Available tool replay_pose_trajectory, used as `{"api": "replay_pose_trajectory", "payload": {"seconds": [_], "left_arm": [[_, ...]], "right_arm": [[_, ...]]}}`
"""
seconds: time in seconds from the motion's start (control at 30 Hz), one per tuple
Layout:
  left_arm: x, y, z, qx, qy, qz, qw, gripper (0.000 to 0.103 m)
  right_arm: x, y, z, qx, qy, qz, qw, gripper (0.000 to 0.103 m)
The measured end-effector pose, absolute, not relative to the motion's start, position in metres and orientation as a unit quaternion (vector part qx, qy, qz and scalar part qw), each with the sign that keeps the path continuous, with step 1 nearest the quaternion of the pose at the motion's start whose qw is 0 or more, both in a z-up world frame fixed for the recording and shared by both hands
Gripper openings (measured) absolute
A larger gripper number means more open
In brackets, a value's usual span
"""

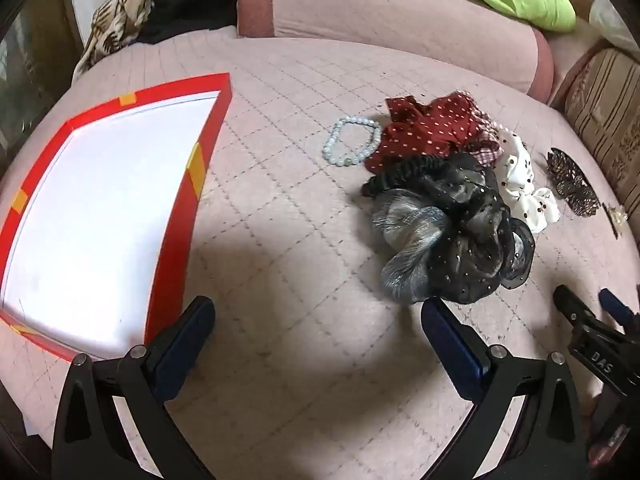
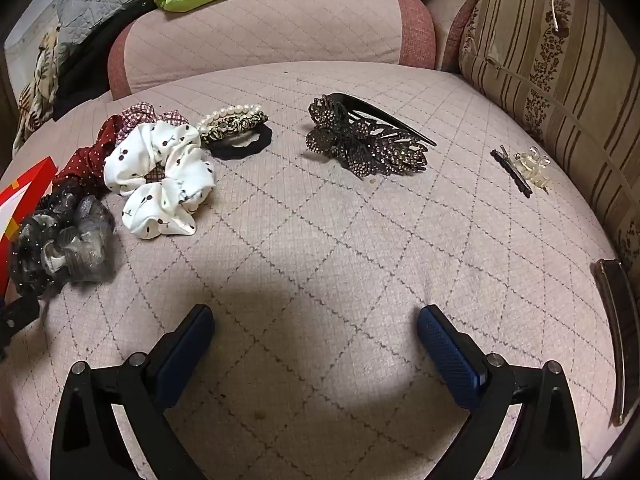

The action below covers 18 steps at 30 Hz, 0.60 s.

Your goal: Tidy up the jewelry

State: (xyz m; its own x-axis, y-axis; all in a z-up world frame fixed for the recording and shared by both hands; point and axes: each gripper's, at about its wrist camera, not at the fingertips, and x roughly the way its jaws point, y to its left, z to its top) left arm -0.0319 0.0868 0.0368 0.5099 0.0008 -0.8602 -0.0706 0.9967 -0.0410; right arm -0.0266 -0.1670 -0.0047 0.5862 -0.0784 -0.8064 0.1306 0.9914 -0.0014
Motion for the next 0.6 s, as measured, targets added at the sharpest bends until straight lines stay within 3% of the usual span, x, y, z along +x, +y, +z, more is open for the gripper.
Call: {"api": "replay_pose_trajectory", "payload": {"seconds": [0.27,0.6], "left_arm": [[-0.033,0.122,0.044,-0.051,0.502,0.033,0.863,0.103],[-0.063,0.094,0.064,-0.031,0.459,0.052,0.886,0.103]], "right_arm": [[-0.026,-0.165,-0.004,0.027,0.453,-0.061,0.889,0.103],[-0.048,-0.16,0.019,0.006,0.453,-0.081,0.888,0.103]]}}
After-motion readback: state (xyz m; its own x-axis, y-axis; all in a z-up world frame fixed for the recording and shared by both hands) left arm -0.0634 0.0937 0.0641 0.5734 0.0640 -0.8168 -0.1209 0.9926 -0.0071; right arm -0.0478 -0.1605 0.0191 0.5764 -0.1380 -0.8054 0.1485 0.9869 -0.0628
